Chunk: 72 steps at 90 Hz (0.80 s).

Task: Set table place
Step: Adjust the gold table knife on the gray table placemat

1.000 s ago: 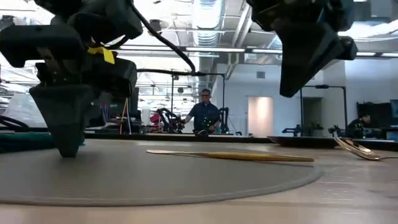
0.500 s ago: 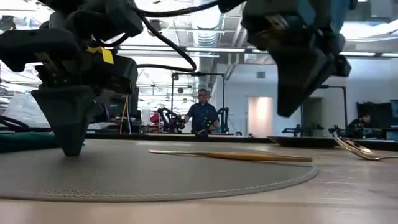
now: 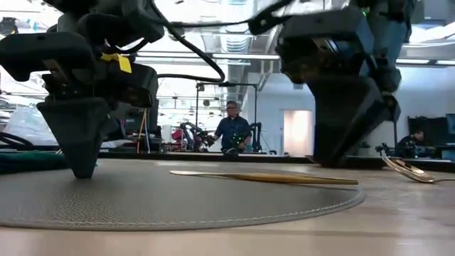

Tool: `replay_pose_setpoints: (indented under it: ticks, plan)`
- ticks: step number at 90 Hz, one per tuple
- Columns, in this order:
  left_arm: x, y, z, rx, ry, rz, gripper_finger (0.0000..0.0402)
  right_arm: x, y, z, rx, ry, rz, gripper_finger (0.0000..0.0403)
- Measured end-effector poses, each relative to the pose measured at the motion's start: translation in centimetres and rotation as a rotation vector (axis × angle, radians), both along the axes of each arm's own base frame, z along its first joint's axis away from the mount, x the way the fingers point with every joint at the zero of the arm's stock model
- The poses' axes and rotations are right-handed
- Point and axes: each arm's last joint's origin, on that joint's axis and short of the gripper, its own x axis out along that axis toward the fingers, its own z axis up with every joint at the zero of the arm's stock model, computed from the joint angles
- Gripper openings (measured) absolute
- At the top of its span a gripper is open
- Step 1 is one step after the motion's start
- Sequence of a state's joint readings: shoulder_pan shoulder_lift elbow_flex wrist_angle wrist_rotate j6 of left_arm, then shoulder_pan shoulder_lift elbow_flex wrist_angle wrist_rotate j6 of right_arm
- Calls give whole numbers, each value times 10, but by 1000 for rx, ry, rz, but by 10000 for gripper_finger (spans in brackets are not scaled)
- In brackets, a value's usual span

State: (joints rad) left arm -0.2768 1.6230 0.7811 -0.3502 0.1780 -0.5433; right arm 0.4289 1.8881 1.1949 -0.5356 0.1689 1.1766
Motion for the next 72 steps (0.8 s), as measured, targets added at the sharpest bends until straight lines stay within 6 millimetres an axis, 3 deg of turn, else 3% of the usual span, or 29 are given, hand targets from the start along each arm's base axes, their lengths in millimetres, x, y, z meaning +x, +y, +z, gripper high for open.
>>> replay_pose_setpoints:
  ticks: [54, 72]
  plan:
    - [1, 0, 0, 1, -8, -8, 0, 3, -9, -9, 25, -28, 64, 125]
    - [1, 0, 0, 2, -13, -14, 0, 5, -8, -23, 63, 29, 87, 125]
